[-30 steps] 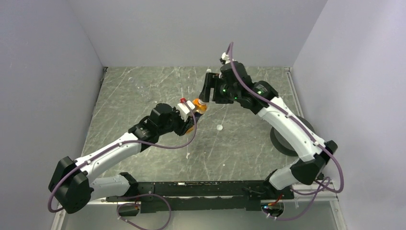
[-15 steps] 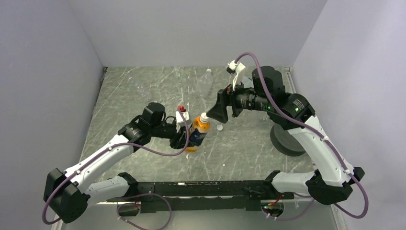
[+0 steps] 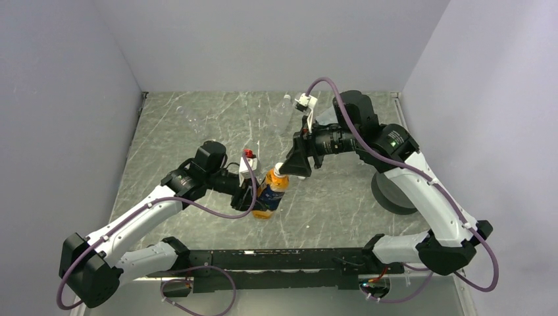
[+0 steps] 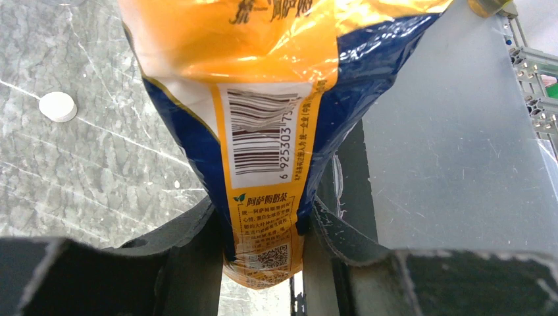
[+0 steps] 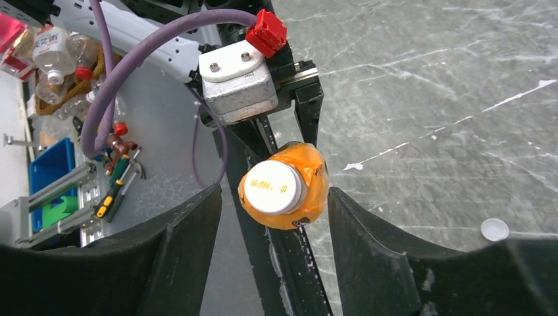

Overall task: Screw on the bottle caps
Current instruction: Screw the bottle cap onto the plastic bottle.

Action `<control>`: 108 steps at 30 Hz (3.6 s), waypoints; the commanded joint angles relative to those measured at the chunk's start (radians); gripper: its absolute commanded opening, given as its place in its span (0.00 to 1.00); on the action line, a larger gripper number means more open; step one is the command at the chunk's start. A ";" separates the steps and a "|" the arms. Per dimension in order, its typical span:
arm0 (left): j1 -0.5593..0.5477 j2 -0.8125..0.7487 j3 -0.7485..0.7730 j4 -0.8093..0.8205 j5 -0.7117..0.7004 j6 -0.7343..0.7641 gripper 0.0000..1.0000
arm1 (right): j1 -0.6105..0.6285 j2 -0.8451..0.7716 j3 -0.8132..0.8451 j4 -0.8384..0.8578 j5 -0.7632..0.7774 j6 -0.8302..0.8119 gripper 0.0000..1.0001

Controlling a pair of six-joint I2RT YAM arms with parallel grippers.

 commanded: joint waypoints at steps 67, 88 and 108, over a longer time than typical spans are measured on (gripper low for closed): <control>-0.062 0.088 0.025 0.442 -0.830 -0.149 0.00 | 0.139 0.299 0.167 0.058 0.906 0.575 0.28; -0.029 -0.040 -0.049 0.240 -0.277 -0.105 0.00 | 0.087 0.003 0.051 0.108 0.427 0.143 0.93; -0.019 -0.101 -0.044 0.206 0.015 -0.090 0.00 | 0.081 -0.088 -0.083 0.232 -0.010 0.093 0.69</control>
